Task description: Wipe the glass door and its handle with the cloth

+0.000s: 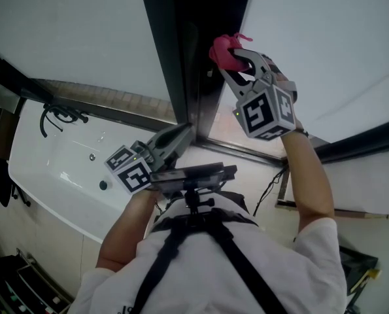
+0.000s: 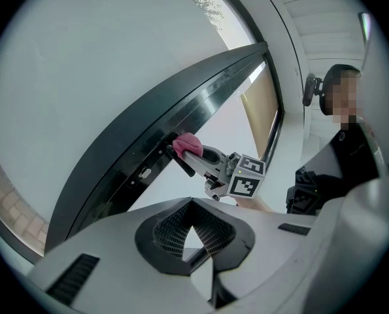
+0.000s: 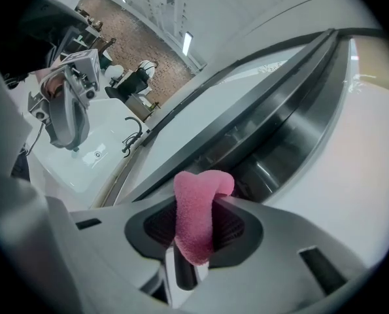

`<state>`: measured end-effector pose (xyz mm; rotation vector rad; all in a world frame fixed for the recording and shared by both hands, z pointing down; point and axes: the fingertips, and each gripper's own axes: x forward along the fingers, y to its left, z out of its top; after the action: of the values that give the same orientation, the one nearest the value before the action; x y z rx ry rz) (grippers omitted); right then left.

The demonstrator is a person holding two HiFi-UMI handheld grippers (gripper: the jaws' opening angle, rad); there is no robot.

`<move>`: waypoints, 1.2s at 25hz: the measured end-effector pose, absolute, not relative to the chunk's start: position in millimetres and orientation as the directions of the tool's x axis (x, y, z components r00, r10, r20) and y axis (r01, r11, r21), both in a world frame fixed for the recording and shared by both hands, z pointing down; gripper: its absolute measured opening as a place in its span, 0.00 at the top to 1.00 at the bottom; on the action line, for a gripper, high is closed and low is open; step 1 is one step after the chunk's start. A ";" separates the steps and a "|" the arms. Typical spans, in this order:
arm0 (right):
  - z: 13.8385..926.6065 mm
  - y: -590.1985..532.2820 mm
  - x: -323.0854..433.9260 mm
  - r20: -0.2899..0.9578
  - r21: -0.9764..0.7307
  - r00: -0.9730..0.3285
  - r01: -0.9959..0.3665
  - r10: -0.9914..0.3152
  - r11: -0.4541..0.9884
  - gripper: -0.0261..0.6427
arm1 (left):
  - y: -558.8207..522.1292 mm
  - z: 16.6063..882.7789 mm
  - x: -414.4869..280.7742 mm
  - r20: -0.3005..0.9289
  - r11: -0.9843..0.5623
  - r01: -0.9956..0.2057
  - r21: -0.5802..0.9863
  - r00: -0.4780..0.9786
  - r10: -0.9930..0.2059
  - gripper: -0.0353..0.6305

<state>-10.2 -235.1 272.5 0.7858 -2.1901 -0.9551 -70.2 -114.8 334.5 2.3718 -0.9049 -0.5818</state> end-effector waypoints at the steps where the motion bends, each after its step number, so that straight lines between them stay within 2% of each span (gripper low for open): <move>1: 272.1 -234.0 -7.2 0.292 0.781 -0.630 -0.276 -0.719 0.560 0.80 | -114.7 333.2 -69.6 -0.200 -0.632 -0.475 0.612 0.681 -0.705 0.96; 12: 270.1 -231.0 23.3 0.248 0.759 -0.586 -0.377 -0.771 0.531 0.80 | -117.7 321.7 -66.5 -0.192 -0.617 -0.482 0.622 0.670 -0.717 0.96; 17: 273.1 -226.9 35.4 0.252 0.775 -0.577 -0.361 -0.777 0.519 0.80 | -116.1 324.3 -66.0 -0.182 -0.611 -0.479 0.630 0.674 -0.716 0.96; 22: 271.4 -228.9 59.7 0.187 0.724 -0.524 -0.498 -0.831 0.477 0.80 | -117.5 325.5 -67.1 -0.179 -0.609 -0.484 0.628 0.672 -0.718 0.96; 30: 286.9 -224.3 104.8 0.217 0.723 -0.411 -0.541 -0.886 0.429 0.80 | -116.8 331.3 -66.9 -0.171 -0.601 -0.475 0.642 0.676 -0.717 0.96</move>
<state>104.8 -224.3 286.9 1.1984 -2.0950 -0.7582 -66.9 -116.8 331.3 2.3242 -0.9164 -0.5642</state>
